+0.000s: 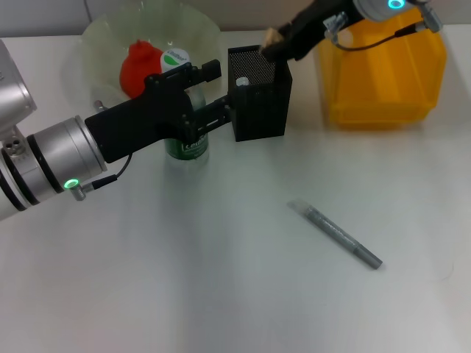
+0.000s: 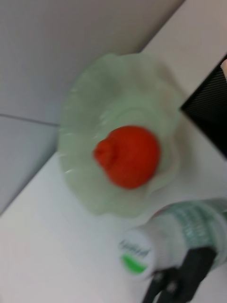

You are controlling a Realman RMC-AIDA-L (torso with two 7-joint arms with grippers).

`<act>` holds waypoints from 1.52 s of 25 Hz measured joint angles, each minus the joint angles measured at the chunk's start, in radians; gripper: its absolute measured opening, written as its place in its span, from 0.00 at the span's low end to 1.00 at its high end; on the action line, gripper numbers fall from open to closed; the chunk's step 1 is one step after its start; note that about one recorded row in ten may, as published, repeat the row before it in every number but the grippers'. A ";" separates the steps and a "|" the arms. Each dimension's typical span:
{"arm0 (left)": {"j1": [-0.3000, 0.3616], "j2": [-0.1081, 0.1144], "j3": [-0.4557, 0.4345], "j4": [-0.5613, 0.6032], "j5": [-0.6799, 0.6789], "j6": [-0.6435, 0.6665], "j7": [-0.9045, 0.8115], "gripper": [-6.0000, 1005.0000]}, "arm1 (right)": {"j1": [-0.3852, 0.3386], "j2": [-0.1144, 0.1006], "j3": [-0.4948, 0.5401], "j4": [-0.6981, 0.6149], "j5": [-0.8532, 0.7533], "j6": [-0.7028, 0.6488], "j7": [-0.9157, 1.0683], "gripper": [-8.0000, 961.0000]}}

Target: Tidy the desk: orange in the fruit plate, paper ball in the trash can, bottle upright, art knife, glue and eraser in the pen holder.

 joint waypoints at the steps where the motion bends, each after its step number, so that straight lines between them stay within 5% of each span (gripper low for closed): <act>1: 0.001 0.000 0.000 0.000 0.000 0.001 0.000 0.62 | 0.000 0.000 0.000 0.000 0.000 0.000 0.000 0.44; 14: 0.002 -0.002 0.000 -0.002 -0.001 0.002 0.000 0.62 | 0.002 0.000 -0.039 0.049 0.071 0.089 0.000 0.55; 22: 0.005 -0.001 0.000 -0.001 -0.001 0.004 0.000 0.62 | -0.122 -0.001 -0.086 -0.276 0.033 -0.207 0.207 0.65; 23: 0.008 0.000 0.000 -0.002 -0.001 0.005 0.000 0.62 | -0.159 -0.001 -0.121 -0.368 -0.002 -0.320 0.285 0.65; 28: 0.010 0.001 0.000 -0.001 -0.001 0.006 0.000 0.62 | -0.249 0.003 -0.270 -0.465 -0.039 -0.435 0.402 0.65; 38: 0.010 -0.002 0.002 -0.003 -0.001 0.007 0.000 0.62 | -0.302 0.006 -0.519 -0.358 -0.047 -0.353 0.505 0.64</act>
